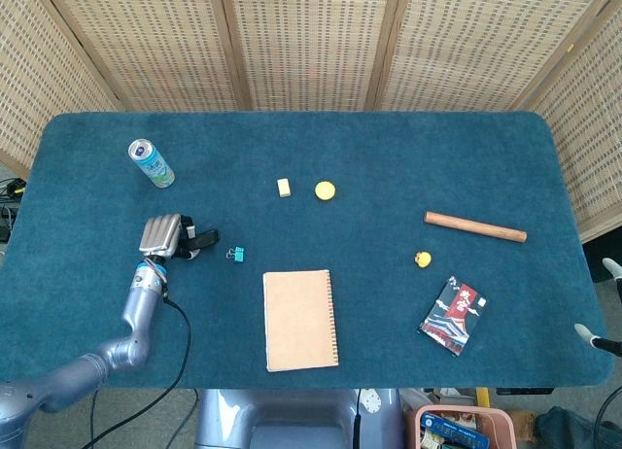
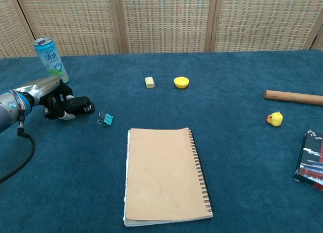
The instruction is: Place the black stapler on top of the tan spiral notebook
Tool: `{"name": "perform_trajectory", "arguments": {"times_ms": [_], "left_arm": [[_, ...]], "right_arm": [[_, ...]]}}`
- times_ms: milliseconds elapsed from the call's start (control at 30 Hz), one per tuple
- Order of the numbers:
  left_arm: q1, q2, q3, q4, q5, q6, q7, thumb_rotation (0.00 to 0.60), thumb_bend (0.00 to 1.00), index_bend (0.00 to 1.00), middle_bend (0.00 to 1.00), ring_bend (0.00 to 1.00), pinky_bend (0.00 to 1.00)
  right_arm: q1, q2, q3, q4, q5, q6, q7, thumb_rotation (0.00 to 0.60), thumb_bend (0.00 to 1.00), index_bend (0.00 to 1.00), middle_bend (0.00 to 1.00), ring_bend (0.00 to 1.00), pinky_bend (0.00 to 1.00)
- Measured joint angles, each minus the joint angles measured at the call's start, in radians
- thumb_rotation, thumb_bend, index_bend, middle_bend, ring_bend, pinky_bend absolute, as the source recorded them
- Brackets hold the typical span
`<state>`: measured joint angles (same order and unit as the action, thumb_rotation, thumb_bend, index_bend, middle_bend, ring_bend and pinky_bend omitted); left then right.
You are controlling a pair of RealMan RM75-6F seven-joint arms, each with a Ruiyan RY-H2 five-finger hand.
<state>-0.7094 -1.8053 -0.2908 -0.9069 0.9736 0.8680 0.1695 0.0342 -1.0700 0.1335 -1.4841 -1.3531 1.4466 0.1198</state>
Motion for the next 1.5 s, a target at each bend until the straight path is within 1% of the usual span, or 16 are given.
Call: {"name": "perform_trajectory", "arguments": {"times_ms": [167, 267, 367, 567, 600, 700, 767, 867, 933, 1167, 1367, 1400, 1433, 1467, 1500], "left_arm": [[0.009, 0.025, -0.003, -0.05, 0.035, 0.035, -0.034, 0.6, 0.25, 0.68, 0.55, 0.49, 0.56], [0.019, 0.058, -0.003, -0.119, 0.057, 0.056, -0.046, 0.6, 0.25, 0.68, 0.55, 0.49, 0.56], [0.029, 0.105, 0.004, -0.22, 0.089, 0.073, -0.055, 0.6, 0.25, 0.68, 0.54, 0.49, 0.56], [0.037, 0.224, 0.044, -0.501, 0.195, 0.089, -0.041, 0.6, 0.25, 0.68, 0.53, 0.49, 0.52], [0.034, 0.245, 0.056, -0.561, 0.221, 0.087, -0.028, 0.6, 0.25, 0.68, 0.53, 0.49, 0.52], [0.011, 0.279, 0.084, -0.69, 0.279, 0.068, 0.037, 0.6, 0.25, 0.68, 0.52, 0.49, 0.51], [-0.012, 0.281, 0.095, -0.729, 0.289, 0.046, 0.091, 0.6, 0.25, 0.68, 0.52, 0.49, 0.51], [-0.063, 0.258, 0.105, -0.746, 0.271, -0.002, 0.184, 0.6, 0.25, 0.68, 0.52, 0.49, 0.51], [-0.094, 0.225, 0.107, -0.743, 0.229, -0.028, 0.24, 0.6, 0.25, 0.67, 0.51, 0.49, 0.51], [-0.195, 0.121, 0.121, -0.699, 0.029, -0.08, 0.399, 0.6, 0.25, 0.65, 0.49, 0.49, 0.49], [-0.272, 0.061, 0.134, -0.639, -0.064, -0.111, 0.472, 0.6, 0.25, 0.63, 0.47, 0.49, 0.39], [-0.282, 0.054, 0.136, -0.632, -0.076, -0.114, 0.481, 0.6, 0.25, 0.61, 0.46, 0.47, 0.37], [-0.295, 0.045, 0.14, -0.623, -0.091, -0.115, 0.495, 0.6, 0.23, 0.54, 0.4, 0.4, 0.31], [-0.304, 0.036, 0.142, -0.615, -0.102, -0.114, 0.505, 0.6, 0.19, 0.41, 0.28, 0.28, 0.22], [-0.312, 0.028, 0.145, -0.607, -0.113, -0.113, 0.513, 0.6, 0.16, 0.3, 0.19, 0.19, 0.16]], "right_arm": [[0.002, -0.001, -0.001, -0.001, 0.0, -0.003, -0.002, 0.6, 0.0, 0.0, 0.0, 0.0, 0.0], [0.0, 0.001, -0.001, -0.003, 0.0, -0.002, -0.002, 0.6, 0.0, 0.0, 0.0, 0.0, 0.0], [-0.001, 0.003, -0.001, -0.008, -0.001, 0.002, -0.004, 0.6, 0.0, 0.0, 0.0, 0.0, 0.0], [-0.004, 0.008, -0.001, -0.017, 0.0, 0.004, -0.007, 0.6, 0.0, 0.0, 0.0, 0.0, 0.0], [-0.004, 0.008, -0.001, -0.018, 0.002, 0.003, -0.007, 0.6, 0.0, 0.0, 0.0, 0.0, 0.0], [-0.004, 0.01, -0.002, -0.022, 0.002, 0.001, -0.009, 0.6, 0.0, 0.0, 0.0, 0.0, 0.0], [-0.004, 0.01, -0.002, -0.023, 0.002, 0.001, -0.011, 0.6, 0.0, 0.0, 0.0, 0.0, 0.0], [-0.004, 0.01, -0.002, -0.022, 0.003, 0.001, -0.012, 0.6, 0.0, 0.0, 0.0, 0.0, 0.0], [-0.004, 0.009, -0.002, -0.02, 0.007, -0.002, -0.011, 0.6, 0.0, 0.0, 0.0, 0.0, 0.0], [-0.005, 0.01, 0.0, -0.013, 0.012, -0.005, -0.004, 0.6, 0.0, 0.0, 0.0, 0.0, 0.0], [-0.005, 0.009, 0.001, -0.011, 0.017, -0.009, -0.003, 0.6, 0.0, 0.0, 0.0, 0.0, 0.0], [-0.005, 0.009, 0.001, -0.01, 0.018, -0.009, -0.001, 0.6, 0.0, 0.0, 0.0, 0.0, 0.0], [-0.005, 0.009, 0.002, -0.009, 0.02, -0.01, 0.0, 0.6, 0.0, 0.0, 0.0, 0.0, 0.0], [-0.005, 0.01, 0.002, -0.008, 0.022, -0.011, 0.001, 0.6, 0.0, 0.0, 0.0, 0.0, 0.0], [-0.005, 0.01, 0.003, -0.007, 0.023, -0.013, 0.002, 0.6, 0.0, 0.0, 0.0, 0.0, 0.0]]}}
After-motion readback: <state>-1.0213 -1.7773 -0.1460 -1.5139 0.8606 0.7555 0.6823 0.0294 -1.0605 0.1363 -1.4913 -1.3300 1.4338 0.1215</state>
